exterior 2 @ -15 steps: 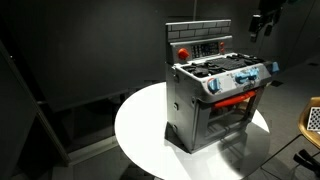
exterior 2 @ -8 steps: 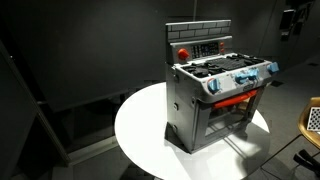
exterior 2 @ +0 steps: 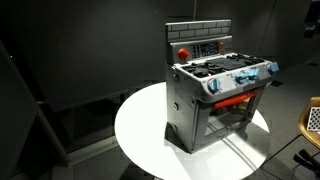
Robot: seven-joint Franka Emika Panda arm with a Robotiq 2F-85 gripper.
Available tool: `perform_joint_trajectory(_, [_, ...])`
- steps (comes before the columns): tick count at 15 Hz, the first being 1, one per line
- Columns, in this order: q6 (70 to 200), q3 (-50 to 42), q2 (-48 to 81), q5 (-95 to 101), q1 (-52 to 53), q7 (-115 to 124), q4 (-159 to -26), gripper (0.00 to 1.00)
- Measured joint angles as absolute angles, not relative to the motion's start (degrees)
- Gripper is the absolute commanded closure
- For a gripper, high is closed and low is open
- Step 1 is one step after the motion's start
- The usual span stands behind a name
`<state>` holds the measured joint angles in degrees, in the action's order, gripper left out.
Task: Press the top switch on the stove
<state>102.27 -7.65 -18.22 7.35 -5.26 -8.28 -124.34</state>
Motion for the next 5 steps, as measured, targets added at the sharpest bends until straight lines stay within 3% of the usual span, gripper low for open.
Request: perform_joint_trajectory(5, [102.29,-8.02,-22.11,5.72,-5.26,-8.28,-127.56,0.0])
